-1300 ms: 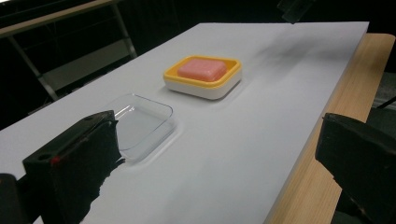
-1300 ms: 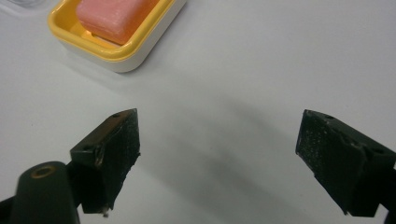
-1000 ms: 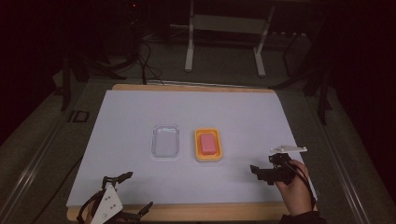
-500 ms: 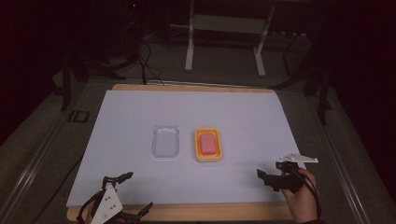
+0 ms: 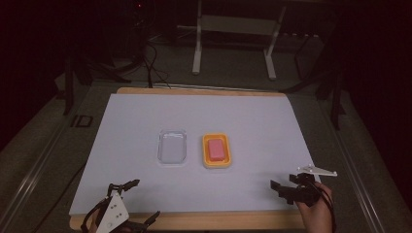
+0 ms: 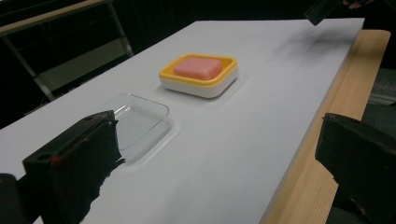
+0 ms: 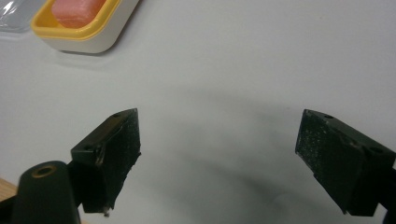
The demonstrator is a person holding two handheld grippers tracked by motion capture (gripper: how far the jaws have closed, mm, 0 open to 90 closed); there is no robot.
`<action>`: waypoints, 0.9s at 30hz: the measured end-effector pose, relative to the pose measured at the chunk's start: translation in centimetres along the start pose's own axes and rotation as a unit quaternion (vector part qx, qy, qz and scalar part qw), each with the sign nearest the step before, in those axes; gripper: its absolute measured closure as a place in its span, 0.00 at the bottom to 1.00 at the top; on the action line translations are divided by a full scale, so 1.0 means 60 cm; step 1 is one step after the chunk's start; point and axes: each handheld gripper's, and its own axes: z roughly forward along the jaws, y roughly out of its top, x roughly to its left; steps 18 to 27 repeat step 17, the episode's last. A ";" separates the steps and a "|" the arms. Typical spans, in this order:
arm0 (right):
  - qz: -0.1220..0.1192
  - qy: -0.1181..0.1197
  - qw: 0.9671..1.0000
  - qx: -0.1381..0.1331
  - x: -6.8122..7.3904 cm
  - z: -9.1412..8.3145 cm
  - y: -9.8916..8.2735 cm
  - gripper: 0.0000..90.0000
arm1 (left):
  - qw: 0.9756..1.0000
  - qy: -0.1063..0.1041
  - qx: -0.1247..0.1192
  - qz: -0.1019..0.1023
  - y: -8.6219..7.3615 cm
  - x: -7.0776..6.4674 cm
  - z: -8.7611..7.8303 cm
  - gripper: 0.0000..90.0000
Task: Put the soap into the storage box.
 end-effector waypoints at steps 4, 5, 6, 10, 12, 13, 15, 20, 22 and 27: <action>0.000 0.004 1.000 -0.006 0.001 0.002 0.002 0.16 | 1.000 -0.001 0.000 -0.001 0.000 0.001 -0.001 0.01; -0.001 -0.001 1.000 -0.005 -0.002 0.005 0.003 0.16 | 1.000 -0.001 -0.001 -0.003 0.000 0.002 -0.001 0.01; 0.000 0.000 1.000 -0.005 -0.005 0.008 0.002 0.16 | 1.000 -0.001 -0.001 -0.003 0.000 0.002 -0.001 0.01; -0.001 -0.004 1.000 0.004 -0.009 0.016 0.001 0.16 | 1.000 0.001 -0.002 -0.003 0.000 0.002 -0.002 0.01; 0.000 -0.003 1.000 0.005 -0.010 0.016 0.001 0.16 | 1.000 0.001 -0.001 -0.004 0.000 0.002 -0.002 0.01; -0.002 -0.004 1.000 0.005 -0.009 0.016 0.001 0.16 | 1.000 0.001 -0.001 -0.004 0.000 0.002 -0.002 0.01; -0.005 -0.004 1.000 0.005 -0.008 0.016 0.000 0.16 | 1.000 0.001 0.001 -0.002 0.000 0.002 -0.001 0.01; -0.007 -0.005 1.000 0.006 -0.009 0.017 0.000 0.16 | 1.000 0.002 0.002 -0.001 0.000 0.002 -0.001 0.01; -0.007 -0.005 1.000 0.006 -0.009 0.017 0.000 0.16 | 1.000 0.002 0.002 -0.001 0.000 0.002 -0.001 0.01; -0.007 -0.005 1.000 0.006 -0.009 0.017 0.000 0.16 | 1.000 0.002 0.002 -0.001 0.000 0.002 -0.001 0.01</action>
